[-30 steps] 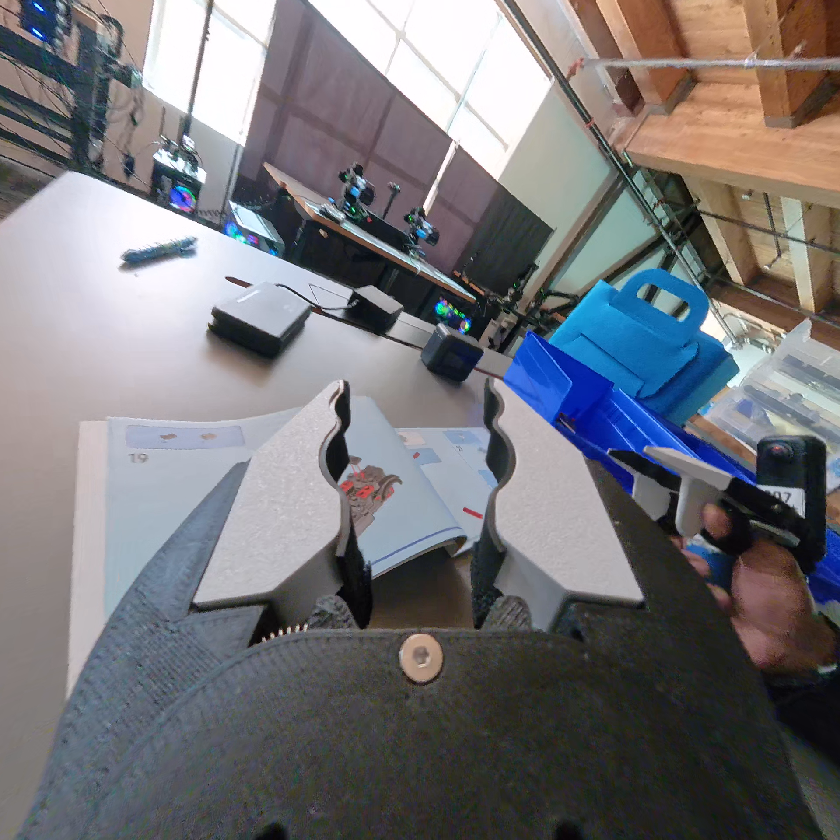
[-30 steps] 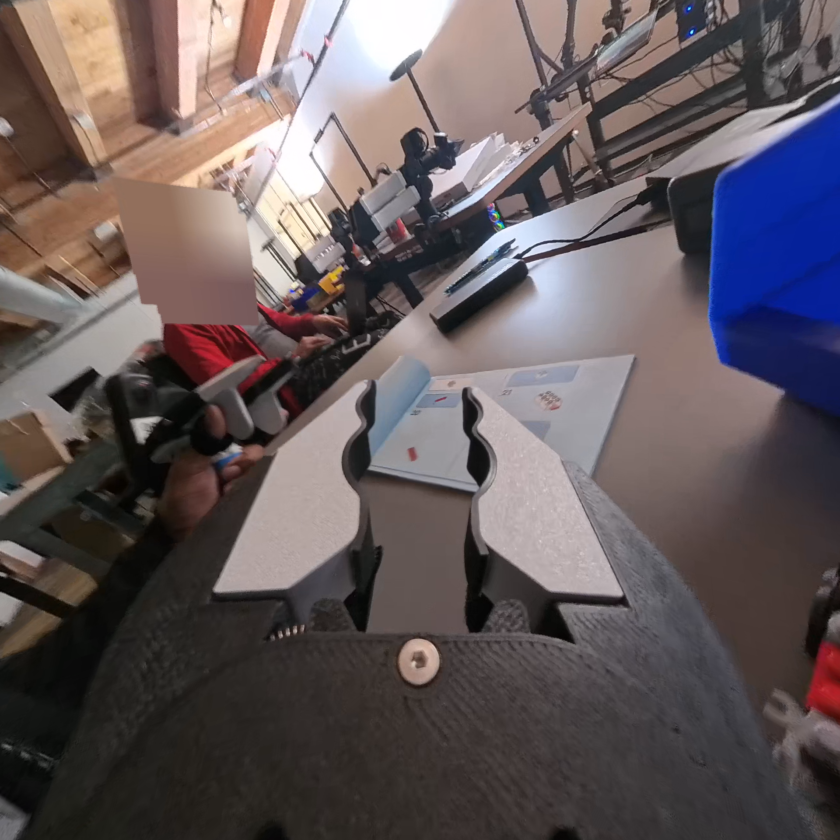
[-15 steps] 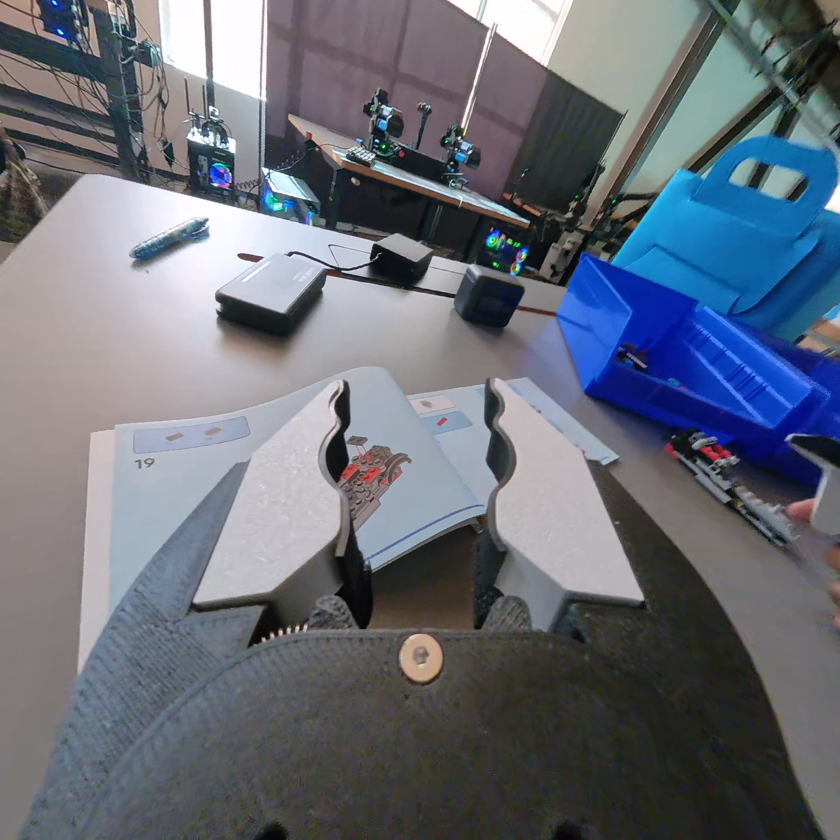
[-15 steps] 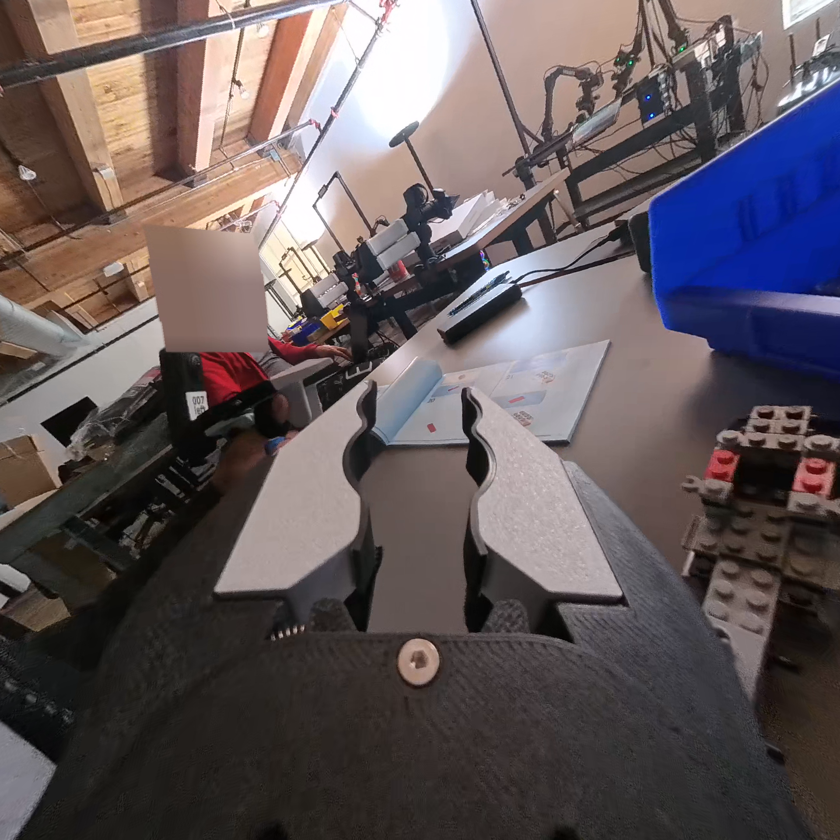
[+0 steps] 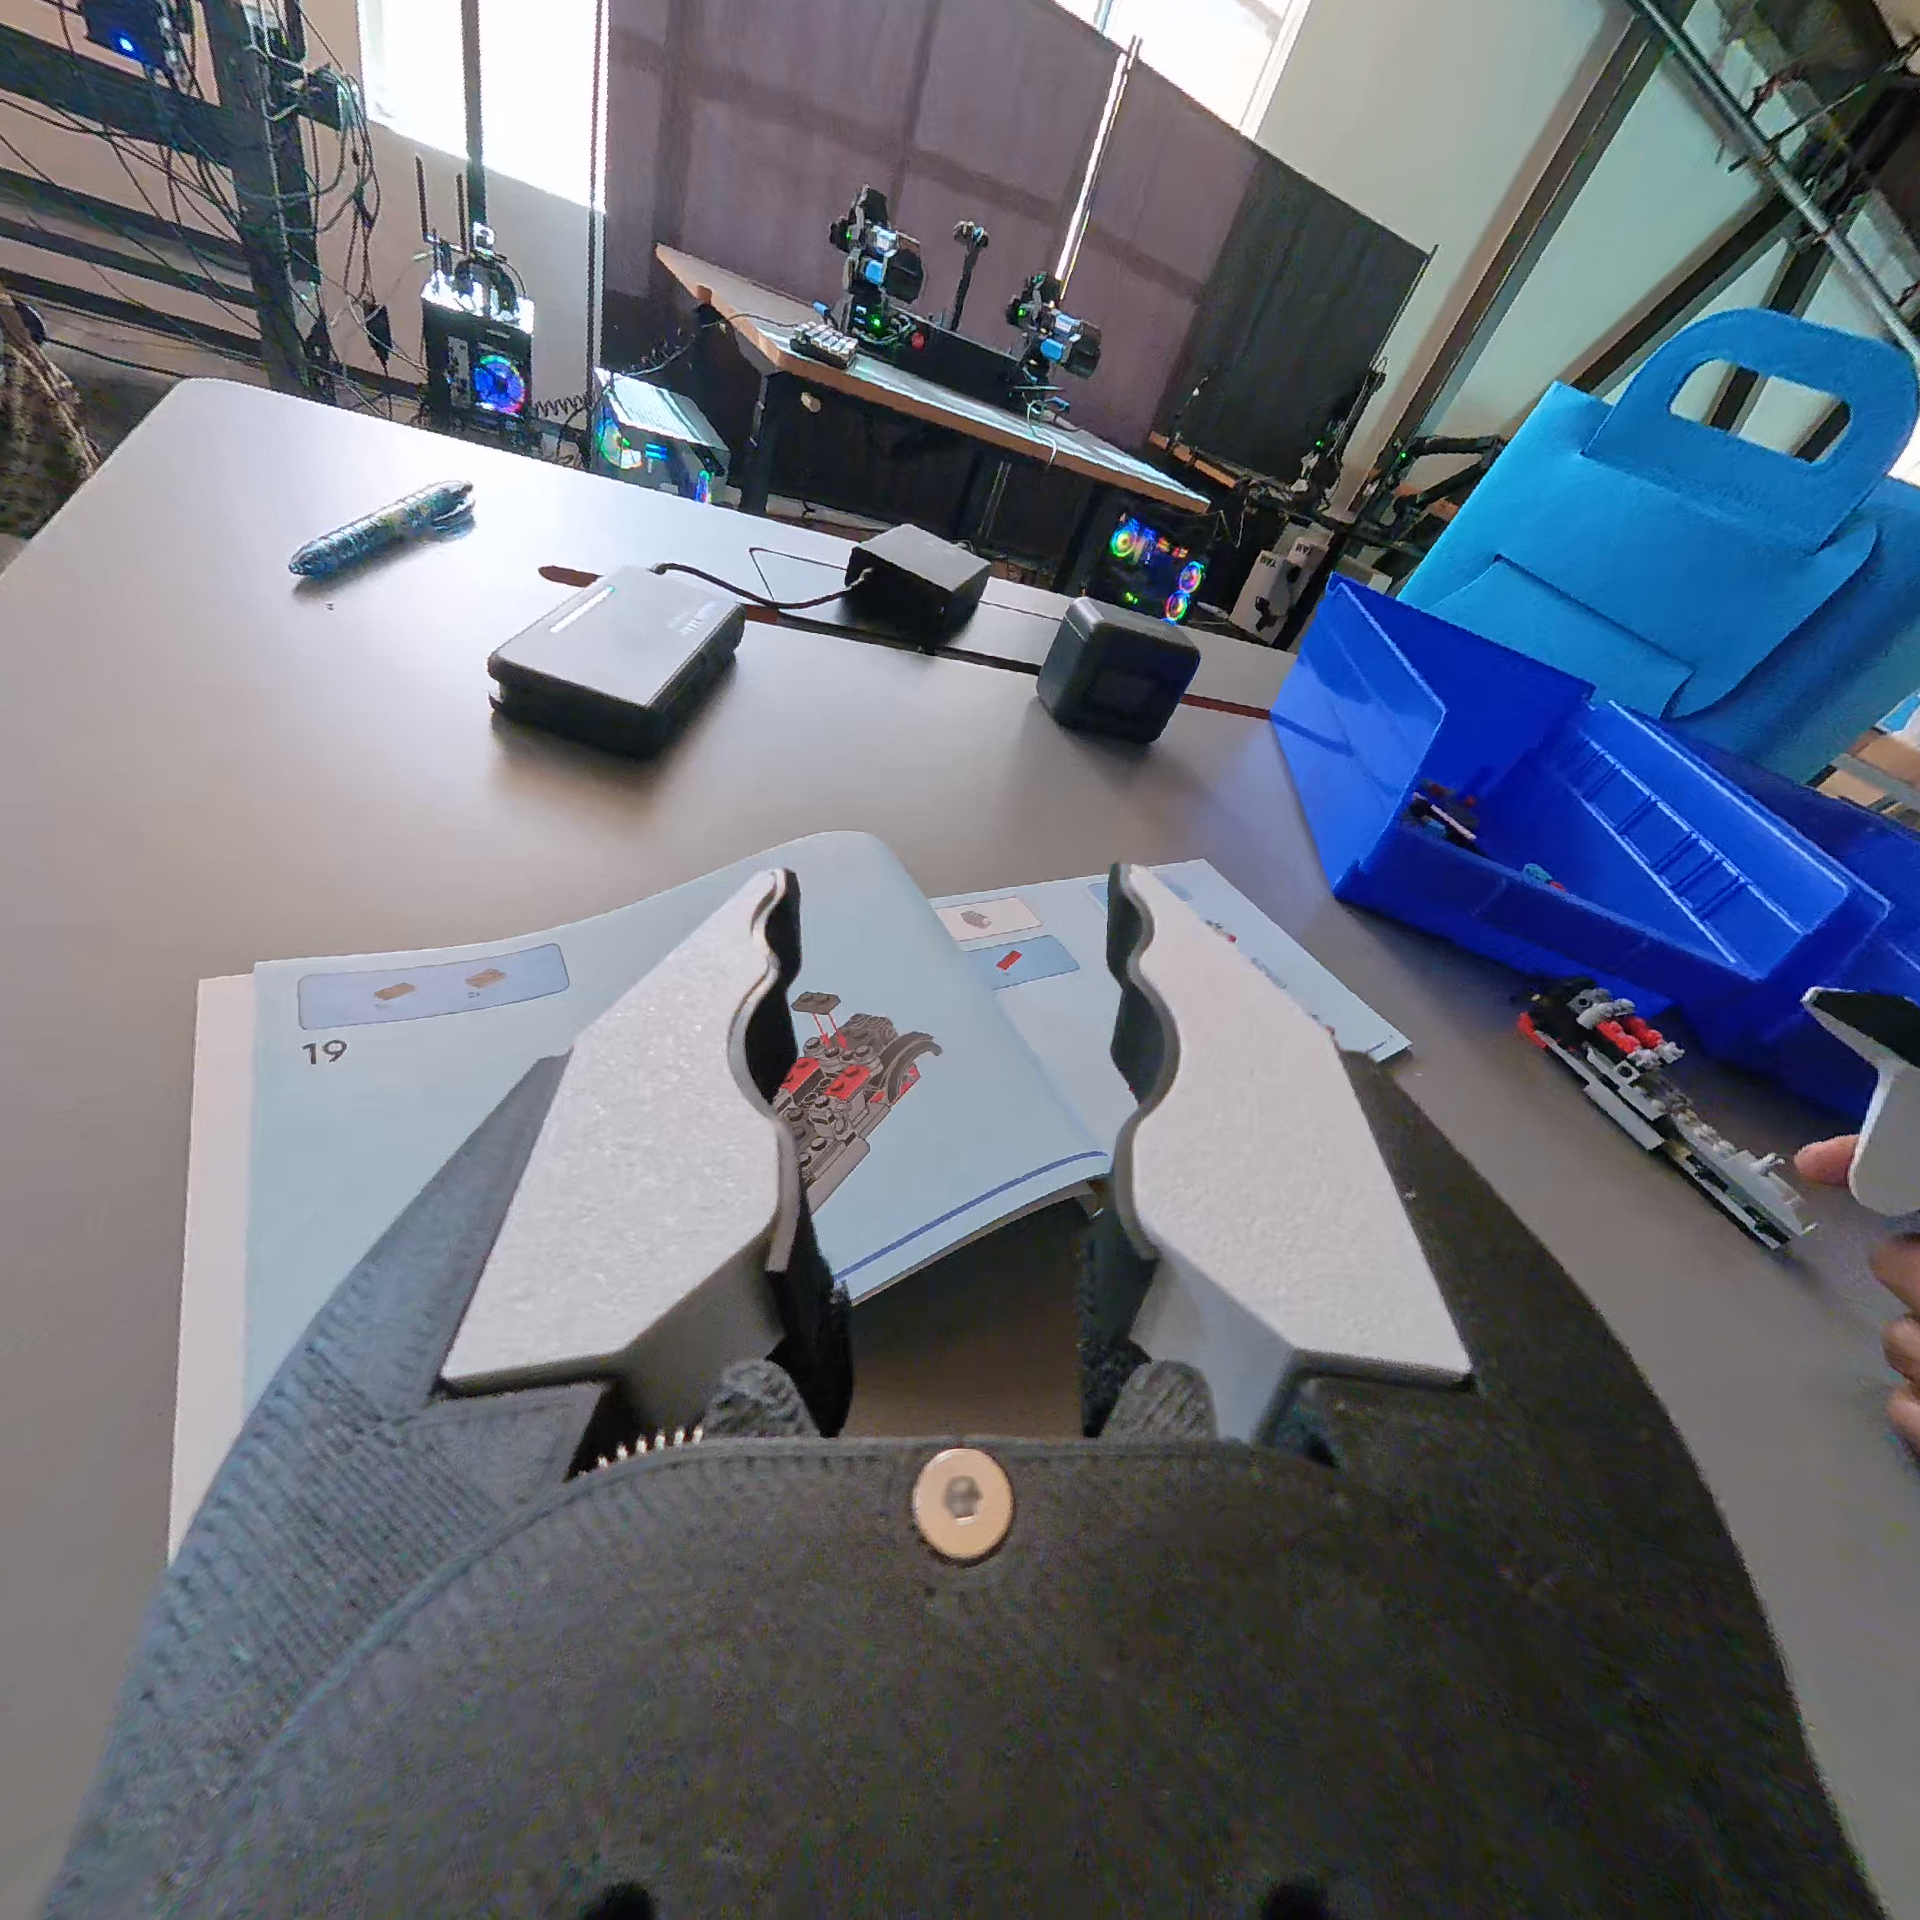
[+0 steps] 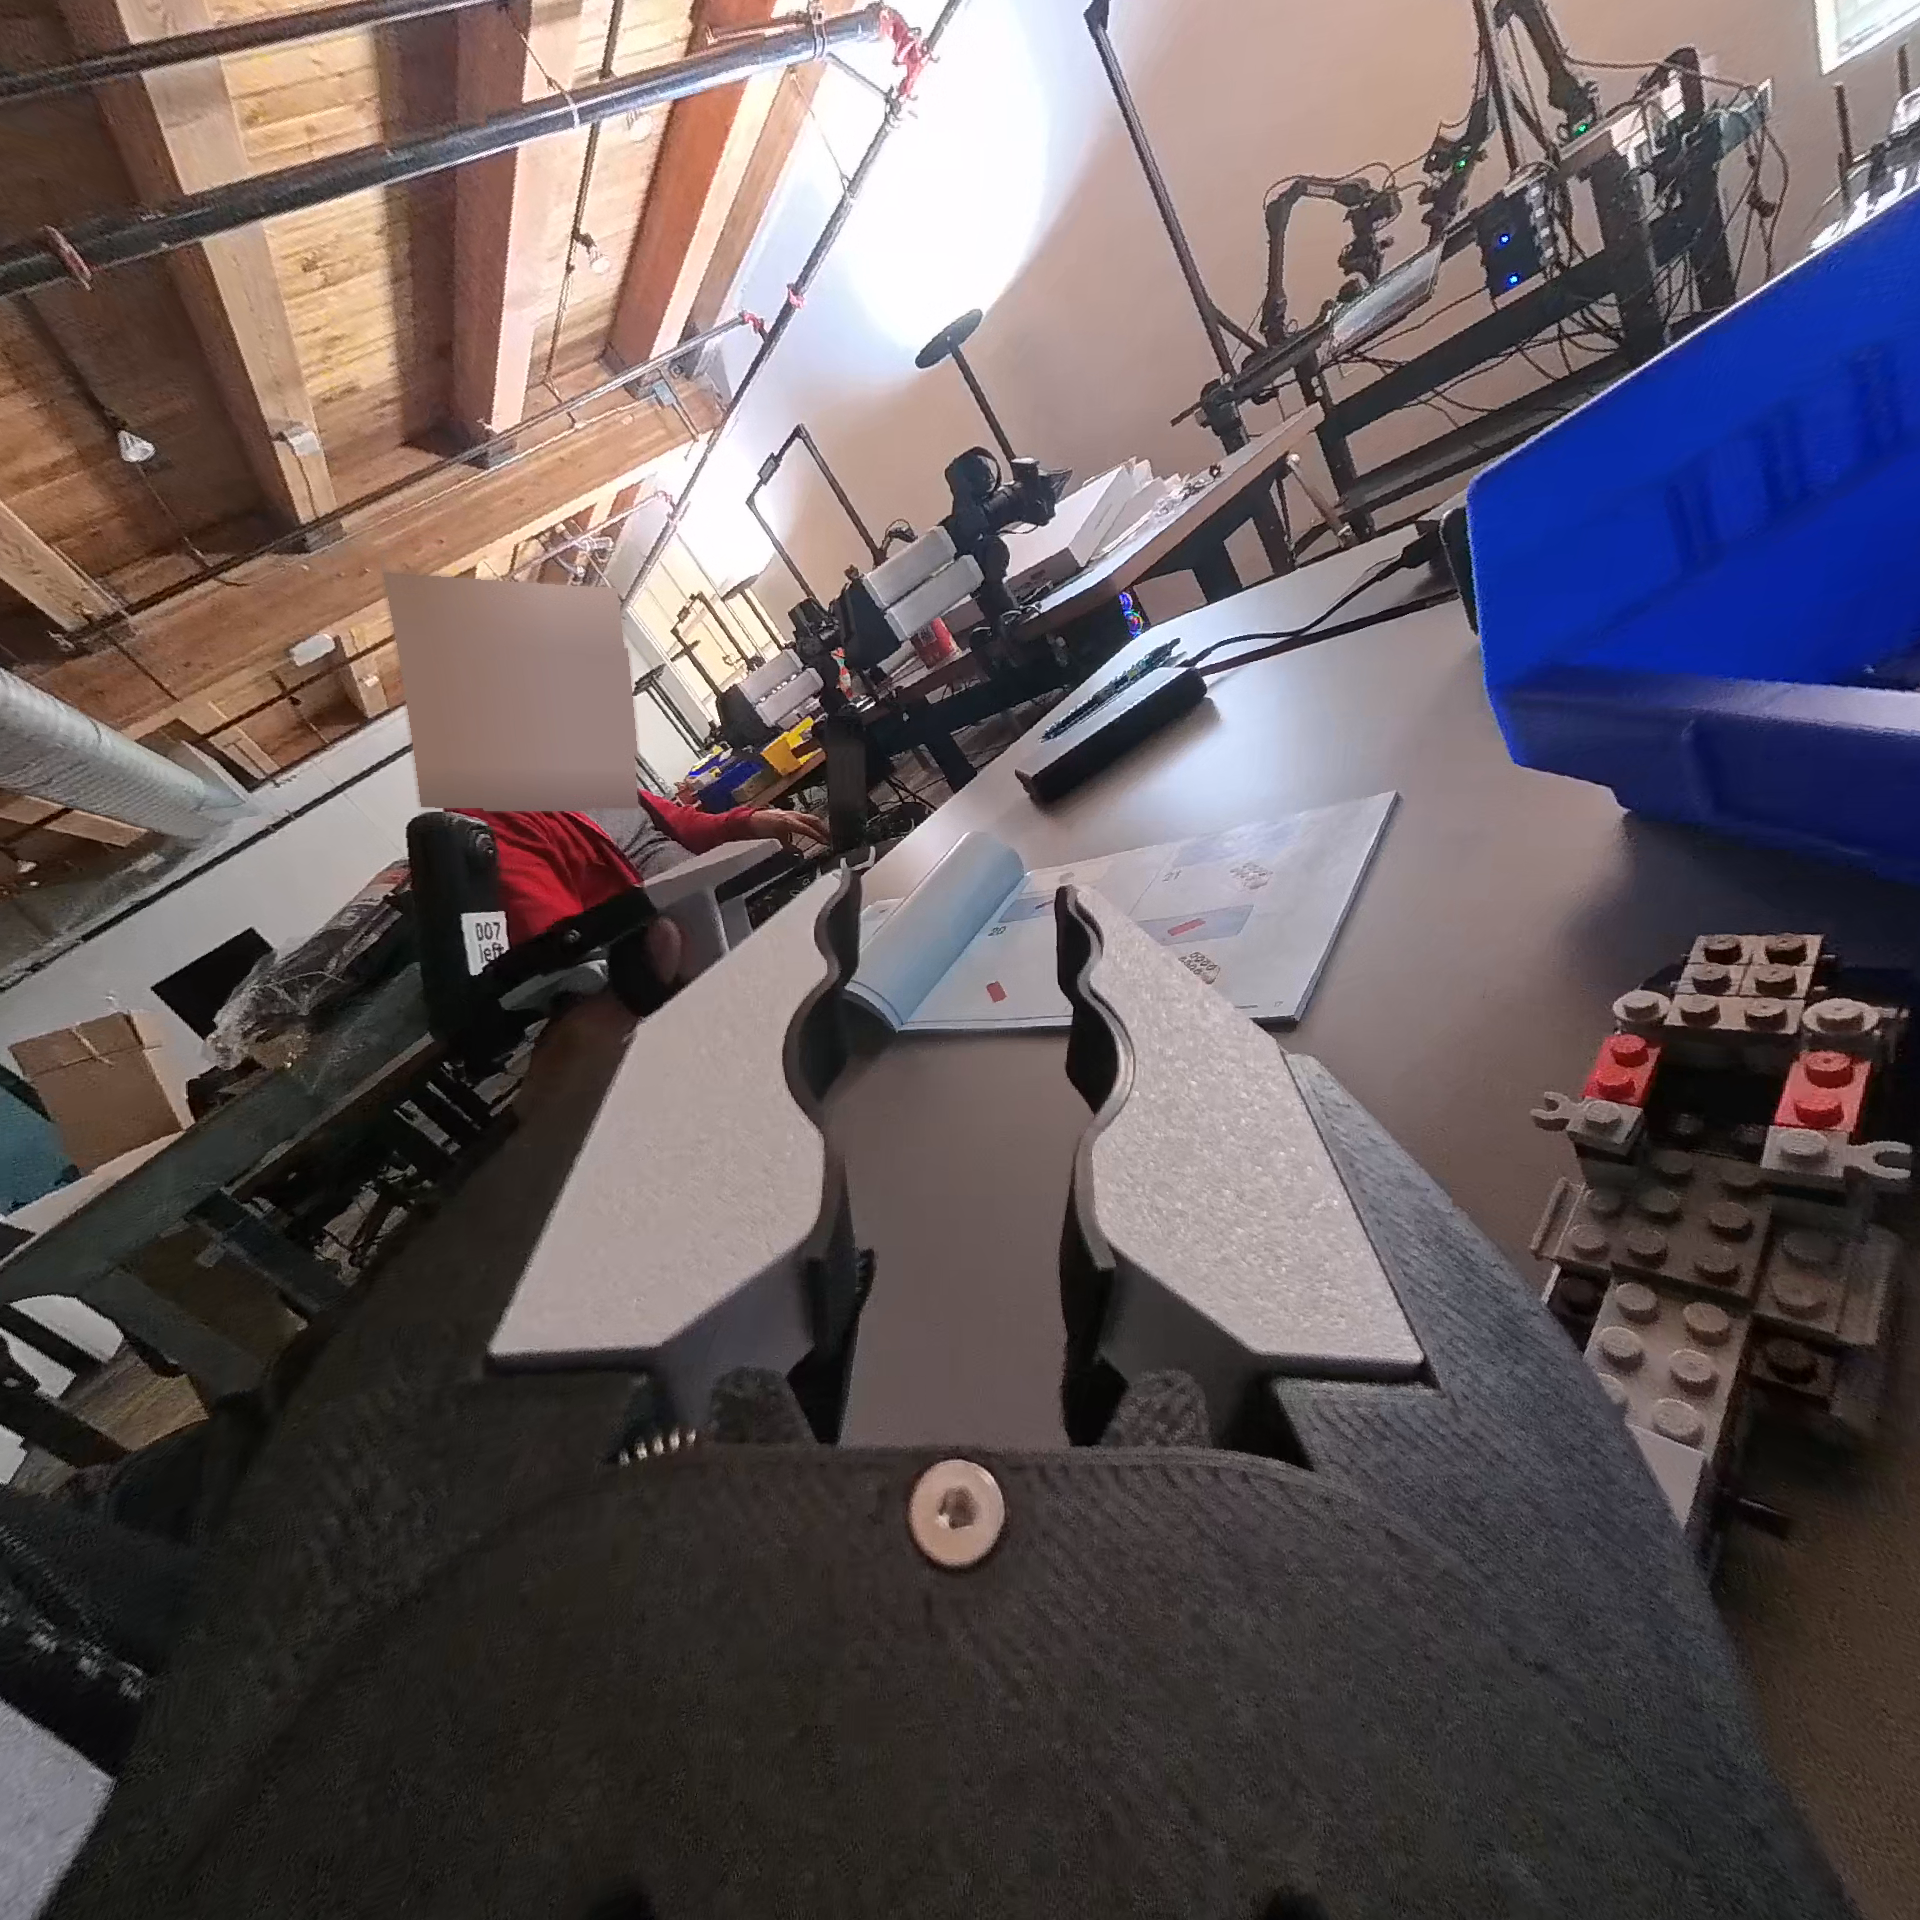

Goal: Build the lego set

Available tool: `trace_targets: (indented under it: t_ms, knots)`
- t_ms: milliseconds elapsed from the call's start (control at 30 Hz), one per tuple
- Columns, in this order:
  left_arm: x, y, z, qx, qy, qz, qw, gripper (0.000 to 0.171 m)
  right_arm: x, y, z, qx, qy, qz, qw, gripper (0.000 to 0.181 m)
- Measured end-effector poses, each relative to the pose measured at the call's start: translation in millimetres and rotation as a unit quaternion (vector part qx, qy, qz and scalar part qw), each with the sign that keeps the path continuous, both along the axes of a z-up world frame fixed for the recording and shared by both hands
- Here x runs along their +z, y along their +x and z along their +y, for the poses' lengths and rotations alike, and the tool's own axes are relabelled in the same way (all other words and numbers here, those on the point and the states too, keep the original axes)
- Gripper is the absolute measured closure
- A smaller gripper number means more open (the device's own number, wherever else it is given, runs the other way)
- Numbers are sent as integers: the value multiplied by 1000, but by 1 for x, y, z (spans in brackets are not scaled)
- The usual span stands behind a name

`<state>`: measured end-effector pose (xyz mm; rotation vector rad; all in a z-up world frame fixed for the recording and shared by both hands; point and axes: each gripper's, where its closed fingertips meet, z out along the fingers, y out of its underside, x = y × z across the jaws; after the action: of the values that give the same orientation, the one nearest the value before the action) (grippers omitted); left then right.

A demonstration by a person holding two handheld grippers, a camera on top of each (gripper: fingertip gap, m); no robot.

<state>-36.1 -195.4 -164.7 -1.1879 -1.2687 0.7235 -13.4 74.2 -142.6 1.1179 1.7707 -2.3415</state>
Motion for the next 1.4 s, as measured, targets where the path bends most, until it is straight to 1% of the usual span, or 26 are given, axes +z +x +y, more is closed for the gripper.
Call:
trace_targets:
  t_ms: [233, 300, 367, 433, 467, 500, 533, 567, 600, 667, 700, 767, 800, 833, 867, 967, 1033, 1100, 1300, 1400]
  knots:
    - [0, 0, 0, -5, 8, -1, 1000, 112, 0, -1, 0, 0, 1, -3, 1000, 143]
    - [-1, -1, -1, -4, 12, -3, 1000, 112, 6, -4, 6, 22, 6, -15, 1000, 147]
    - [1, 0, -2, -4, 17, 2, 1000, 112, 32, -16, 25, 55, 56, 12, 997, 147]
    - [3, 2, -2, -6, 21, 10, 1000, 112, 65, -48, 56, 58, 164, 61, 983, 151]
    - [3, 2, -1, -10, 23, 10, 1000, 112, 77, -70, 70, 58, 233, 88, 967, 152]
    - [3, 1, 0, -15, 24, 7, 1000, 112, 84, -95, 80, 67, 307, 115, 942, 154]
    - [2, 1, 1, -19, 25, 3, 1000, 112, 81, -120, 88, 88, 383, 134, 910, 157]
    - [1, 1, 2, -22, 23, 0, 1000, 112, 68, -142, 94, 129, 451, 133, 873, 157]
    - [0, 0, 3, -23, 20, -1, 1000, 112, 50, -160, 98, 180, 500, 113, 839, 157]
    - [1, 1, 4, -22, 17, 2, 1000, 112, 14, -191, 99, 247, 559, 76, 788, 156]
    - [2, 1, 4, -21, 17, 5, 1000, 112, -5, -200, 98, 274, 584, 72, 761, 155]
    - [4, 3, 2, -20, 24, 11, 999, 112, -41, -214, 100, 318, 641, 77, 694, 153]
    - [5, 3, 1, -19, 28, 14, 999, 112, -56, -219, 101, 333, 663, 79, 666, 151]
    - [5, 3, 0, -19, 33, 15, 999, 112, -67, -223, 101, 345, 678, 80, 645, 151]
    - [5, 3, -1, -18, 37, 16, 999, 112, -75, -227, 101, 351, 686, 80, 633, 150]
    - [5, 3, -2, -21, 44, 14, 999, 112, -85, -237, 98, 358, 688, 73, 627, 152]
    - [4, 2, -1, -24, 46, 10, 999, 112, -90, -247, 101, 350, 702, 73, 616, 154]
    - [3, 1, 0, -27, 48, 5, 998, 112, -96, -252, 103, 349, 707, 65, 611, 156]
    - [3, 2, -2, -29, 62, 7, 998, 112, -111, -257, 104, 357, 716, 45, 598, 160]
    - [4, 2, -4, -28, 68, 8, 997, 112, -112, -255, 99, 363, 707, 33, 606, 170]
